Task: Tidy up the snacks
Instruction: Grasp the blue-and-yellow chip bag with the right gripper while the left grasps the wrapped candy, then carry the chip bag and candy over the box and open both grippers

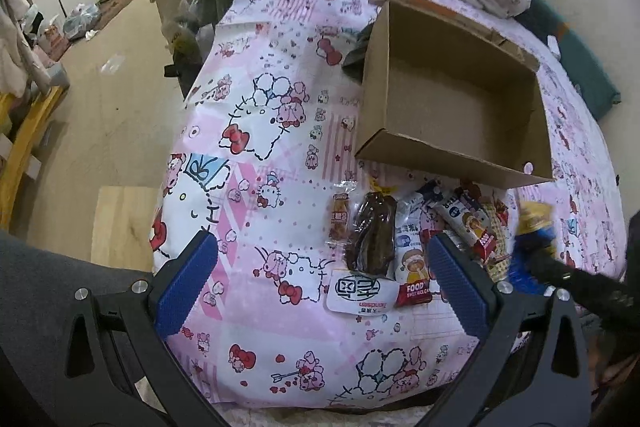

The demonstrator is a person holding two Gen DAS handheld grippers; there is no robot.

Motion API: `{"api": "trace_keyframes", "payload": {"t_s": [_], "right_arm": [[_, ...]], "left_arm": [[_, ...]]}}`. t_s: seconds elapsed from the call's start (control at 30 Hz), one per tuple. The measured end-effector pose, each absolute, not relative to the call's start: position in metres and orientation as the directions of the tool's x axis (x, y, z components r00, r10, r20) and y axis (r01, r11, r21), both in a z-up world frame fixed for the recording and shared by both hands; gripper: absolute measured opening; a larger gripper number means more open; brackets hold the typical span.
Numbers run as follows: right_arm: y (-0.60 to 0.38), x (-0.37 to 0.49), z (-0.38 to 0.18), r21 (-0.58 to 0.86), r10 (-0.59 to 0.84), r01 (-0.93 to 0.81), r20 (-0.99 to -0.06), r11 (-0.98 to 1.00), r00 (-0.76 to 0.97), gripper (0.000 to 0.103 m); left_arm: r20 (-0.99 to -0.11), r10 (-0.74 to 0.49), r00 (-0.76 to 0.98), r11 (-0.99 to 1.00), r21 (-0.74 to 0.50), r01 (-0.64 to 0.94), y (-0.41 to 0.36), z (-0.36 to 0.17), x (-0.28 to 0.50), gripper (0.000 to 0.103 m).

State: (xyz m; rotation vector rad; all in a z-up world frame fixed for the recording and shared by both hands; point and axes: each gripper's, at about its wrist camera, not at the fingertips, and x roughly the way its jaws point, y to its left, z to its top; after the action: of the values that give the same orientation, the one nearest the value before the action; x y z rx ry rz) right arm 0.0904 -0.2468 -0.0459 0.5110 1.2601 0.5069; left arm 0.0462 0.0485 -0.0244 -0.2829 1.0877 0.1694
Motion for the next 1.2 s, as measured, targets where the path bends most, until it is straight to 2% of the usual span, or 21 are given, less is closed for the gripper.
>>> {"api": "trace_keyframes", "payload": {"t_s": [0.17,0.23,0.3,0.4,0.53,0.63,0.67,0.73,0.77,0.8,1.2], "right_arm": [[-0.256,0.098,-0.031,0.593,0.589,-0.086,-0.751,0.800,0.299,0.026],[-0.256,0.099,-0.029,0.585,0.578,-0.087,-0.748,0.806,0.325,0.026],[-0.262,0.100,-0.030,0.596,0.581,-0.070,-0.740,0.800,0.339,0.026],[-0.267,0.100,-0.039,0.606,0.579,-0.032,-0.742,0.795,0.338,0.026],[-0.266,0.098,-0.041,0.608,0.580,-0.029,-0.741,0.794,0.338,0.026],[-0.265,0.099,-0.041,0.605,0.580,-0.037,-0.742,0.796,0.336,0.026],[-0.263,0.099,-0.041,0.606,0.581,-0.036,-0.742,0.795,0.334,0.026],[-0.262,0.099,-0.042,0.605,0.581,-0.036,-0.744,0.795,0.330,0.026],[-0.261,0.099,-0.042,0.604,0.580,-0.037,-0.745,0.796,0.328,0.026],[-0.260,0.099,-0.042,0.602,0.580,-0.039,-0.746,0.797,0.327,0.026],[-0.261,0.097,-0.039,0.602,0.579,-0.052,-0.736,0.797,0.350,0.026]], "left_arm": [[-0.921,-0.047,0.386,0.947,-0.164,-0.276,0.051,-0.038,0.072,0.099],[-0.935,-0.058,0.351,0.948,-0.162,-0.275,0.050,-0.047,0.086,0.089],[-0.946,-0.076,0.316,0.953,-0.162,-0.257,0.048,-0.058,0.100,0.072],[-0.965,-0.061,0.256,0.962,-0.125,-0.244,0.044,-0.079,0.117,0.062],[-0.983,-0.053,0.176,0.963,-0.097,-0.253,0.043,-0.116,0.133,0.058],[-0.988,-0.075,0.138,0.956,-0.111,-0.271,0.042,-0.139,0.138,0.048],[-0.988,-0.087,0.128,0.954,-0.120,-0.276,0.043,-0.145,0.138,0.041],[-0.987,-0.105,0.122,0.950,-0.135,-0.280,0.043,-0.153,0.138,0.036],[-0.986,-0.096,0.136,0.949,-0.132,-0.285,0.043,-0.153,0.138,0.016],[-0.987,-0.090,0.132,0.951,-0.125,-0.283,0.043,-0.153,0.138,0.013],[-0.978,-0.021,0.209,0.956,-0.081,-0.283,0.048,-0.109,0.121,0.013]]}}
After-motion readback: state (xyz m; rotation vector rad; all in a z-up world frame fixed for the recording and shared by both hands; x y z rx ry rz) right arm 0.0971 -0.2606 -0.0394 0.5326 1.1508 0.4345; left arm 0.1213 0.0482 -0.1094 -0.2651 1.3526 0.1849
